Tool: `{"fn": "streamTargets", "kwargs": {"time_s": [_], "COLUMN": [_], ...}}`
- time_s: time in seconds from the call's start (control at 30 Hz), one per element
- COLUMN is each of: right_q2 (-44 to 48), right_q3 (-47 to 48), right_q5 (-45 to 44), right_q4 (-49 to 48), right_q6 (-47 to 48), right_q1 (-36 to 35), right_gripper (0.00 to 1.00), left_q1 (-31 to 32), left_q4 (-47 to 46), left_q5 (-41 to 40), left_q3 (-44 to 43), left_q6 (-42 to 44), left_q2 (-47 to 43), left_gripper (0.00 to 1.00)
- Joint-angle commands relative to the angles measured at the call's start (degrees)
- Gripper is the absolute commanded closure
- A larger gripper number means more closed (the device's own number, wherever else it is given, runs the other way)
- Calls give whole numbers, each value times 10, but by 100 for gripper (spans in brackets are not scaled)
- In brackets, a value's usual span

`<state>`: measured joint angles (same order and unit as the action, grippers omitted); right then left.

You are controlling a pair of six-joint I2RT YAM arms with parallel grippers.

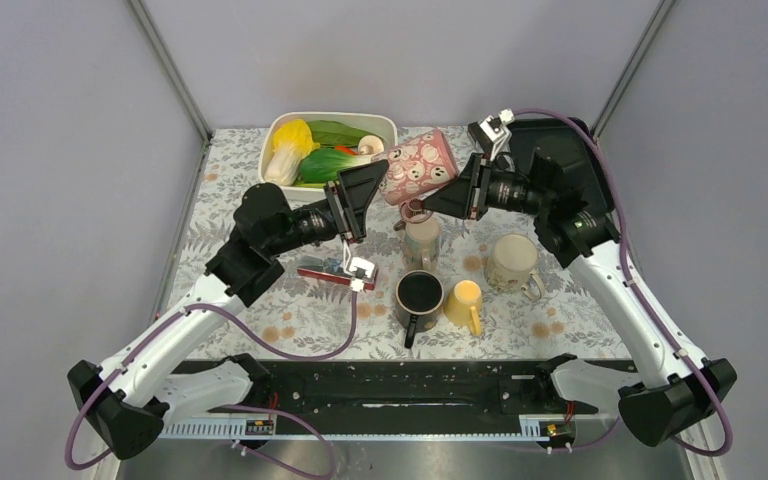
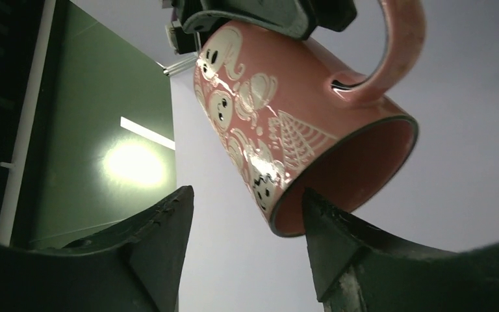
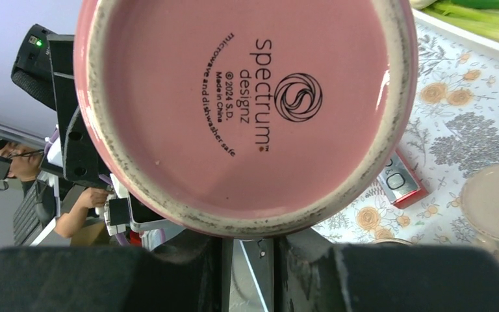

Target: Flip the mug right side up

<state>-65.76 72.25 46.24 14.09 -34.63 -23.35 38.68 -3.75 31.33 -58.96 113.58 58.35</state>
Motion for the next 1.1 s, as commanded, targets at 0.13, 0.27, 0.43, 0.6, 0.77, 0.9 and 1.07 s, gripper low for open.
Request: {"fn": "streamTargets", "kwargs": {"time_s": [0.13, 0.27, 0.43, 0.6, 0.77, 0.9, 1.07], "right_q2": [-15, -22, -30, -18, 11, 20, 8], "right_q3": [38, 47, 56, 71, 65, 70, 72], "right_q5": [37, 39, -17, -154, -291, -365, -396], "right_q4": [-89, -79, -42, 51, 91, 108, 109], "right_q6": [-5, 1, 32, 138, 204, 234, 235], "right_q1": [-40, -43, -43, -43, -43, -43, -43], "right_gripper": [100, 100, 77, 22, 1, 0, 1], "left_q1": [15, 15, 19, 38, 56, 40, 2], "left_q4": [-35, -5, 31, 96, 242, 534, 874], "left_q5": [22, 15, -24, -202, -467, -615, -587], "left_q3": [-33, -30, -12, -32, -169, -451, -794], "left_q6": [34, 60, 52, -39, -268, -596, -962], "left_q2": [12, 11, -5, 3, 101, 277, 457], "left_gripper": [41, 89, 100, 100, 100, 100, 100]}}
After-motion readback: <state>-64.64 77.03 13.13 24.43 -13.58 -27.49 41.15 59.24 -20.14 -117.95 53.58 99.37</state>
